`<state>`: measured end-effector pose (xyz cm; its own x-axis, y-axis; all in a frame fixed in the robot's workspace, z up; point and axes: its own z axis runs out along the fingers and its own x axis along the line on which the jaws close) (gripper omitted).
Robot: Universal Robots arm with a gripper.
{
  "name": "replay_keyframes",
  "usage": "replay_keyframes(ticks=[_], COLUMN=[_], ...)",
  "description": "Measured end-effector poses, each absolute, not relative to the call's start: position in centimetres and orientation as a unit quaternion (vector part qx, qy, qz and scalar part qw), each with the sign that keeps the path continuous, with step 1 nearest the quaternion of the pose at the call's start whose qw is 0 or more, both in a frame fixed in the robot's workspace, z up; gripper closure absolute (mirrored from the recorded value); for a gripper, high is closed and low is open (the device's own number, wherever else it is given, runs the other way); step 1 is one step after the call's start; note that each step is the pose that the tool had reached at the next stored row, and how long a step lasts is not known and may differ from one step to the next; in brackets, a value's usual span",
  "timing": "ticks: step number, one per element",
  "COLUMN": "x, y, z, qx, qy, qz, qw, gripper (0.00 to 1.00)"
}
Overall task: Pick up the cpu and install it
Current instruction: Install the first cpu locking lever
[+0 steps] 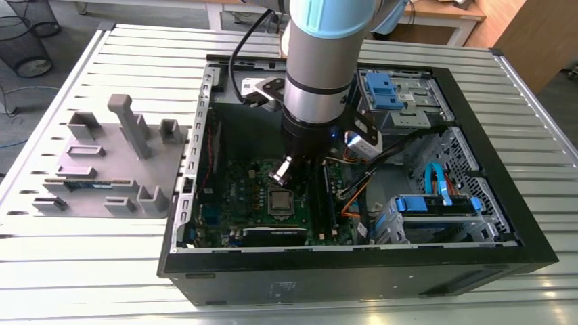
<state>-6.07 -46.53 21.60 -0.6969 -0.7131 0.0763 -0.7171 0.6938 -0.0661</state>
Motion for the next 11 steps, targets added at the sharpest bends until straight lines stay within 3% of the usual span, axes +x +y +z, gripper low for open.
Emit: replay_keyframes(ticks=[11], x=[-6.13], y=[-46.81], z=[21.57], qx=[0.397], qy=[-0.917], qz=[0.043], qw=[0.021], gripper=[0.89])
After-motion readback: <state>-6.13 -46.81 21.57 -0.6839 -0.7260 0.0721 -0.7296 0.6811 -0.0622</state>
